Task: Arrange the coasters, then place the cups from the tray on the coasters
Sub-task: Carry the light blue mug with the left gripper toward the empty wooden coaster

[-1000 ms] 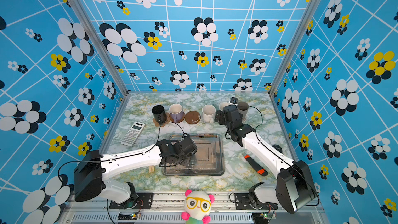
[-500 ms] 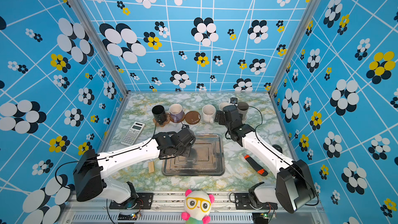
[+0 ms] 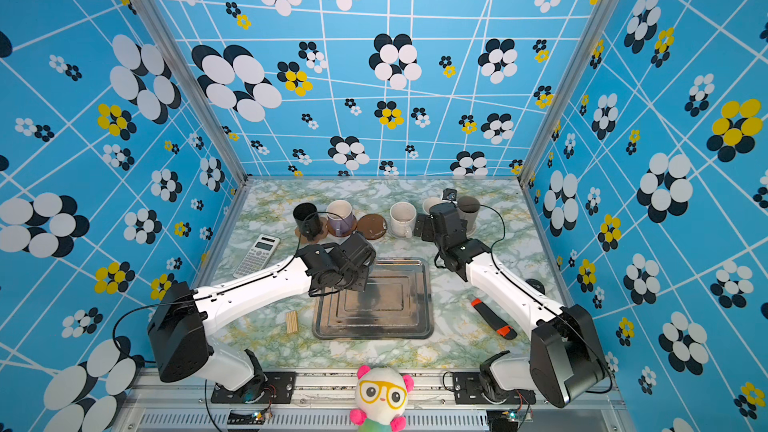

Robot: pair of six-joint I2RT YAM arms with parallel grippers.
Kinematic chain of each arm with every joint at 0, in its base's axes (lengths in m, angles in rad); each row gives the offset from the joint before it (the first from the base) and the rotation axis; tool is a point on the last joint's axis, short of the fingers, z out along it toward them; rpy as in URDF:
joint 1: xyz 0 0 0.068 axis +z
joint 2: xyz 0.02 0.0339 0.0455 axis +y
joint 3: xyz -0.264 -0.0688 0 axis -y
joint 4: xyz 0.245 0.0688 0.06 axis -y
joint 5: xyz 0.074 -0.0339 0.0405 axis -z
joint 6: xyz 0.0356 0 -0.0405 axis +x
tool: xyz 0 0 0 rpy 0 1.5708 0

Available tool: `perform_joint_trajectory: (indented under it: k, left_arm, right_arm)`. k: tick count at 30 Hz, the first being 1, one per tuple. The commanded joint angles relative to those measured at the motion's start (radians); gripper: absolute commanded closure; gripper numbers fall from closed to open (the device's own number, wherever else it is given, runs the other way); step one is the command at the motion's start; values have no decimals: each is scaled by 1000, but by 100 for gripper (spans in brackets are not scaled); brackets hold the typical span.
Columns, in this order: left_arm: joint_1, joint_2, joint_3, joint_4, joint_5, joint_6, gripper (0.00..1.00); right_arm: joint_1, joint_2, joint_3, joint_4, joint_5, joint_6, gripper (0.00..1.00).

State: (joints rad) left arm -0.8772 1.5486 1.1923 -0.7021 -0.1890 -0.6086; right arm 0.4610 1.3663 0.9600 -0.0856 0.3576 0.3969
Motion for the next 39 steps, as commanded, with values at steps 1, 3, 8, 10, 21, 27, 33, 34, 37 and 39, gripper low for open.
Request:
perform_joint_trajectory:
  k: [1, 3, 8, 10, 21, 27, 33, 34, 37, 39]
  left_arm:
    - [26, 21, 56, 41, 2, 40, 100]
    - [38, 35, 69, 44, 8, 51, 100]
    - [55, 68, 96, 51, 24, 69, 100]
    - [61, 78, 106, 54, 25, 74, 100]
    - [111, 135, 161, 61, 44, 112, 100]
    - [148, 167, 200, 62, 54, 135, 100]
    - [177, 208, 250, 65, 74, 156, 100]
    - [181, 217, 260, 65, 75, 159, 100]
    - [191, 244, 293, 59, 80, 171, 100]
    - [195, 262, 317, 53, 82, 180, 100]
  right_arm:
    - [-10, 9, 32, 3, -8, -16, 1]
    - [-11, 11, 33, 3, -8, -18, 1]
    - [-14, 13, 34, -2, -8, -22, 1]
    - [-16, 12, 36, -4, -8, -24, 1]
    - [-21, 18, 40, -6, -22, -26, 1]
    - [-24, 19, 38, -8, -25, -29, 1]
    - [-27, 19, 37, -11, -27, -29, 1]
    - [-27, 17, 38, -11, -26, -29, 1]
    - [-28, 16, 37, -11, -27, -30, 1]
    - [-30, 14, 37, -13, -28, -30, 1]
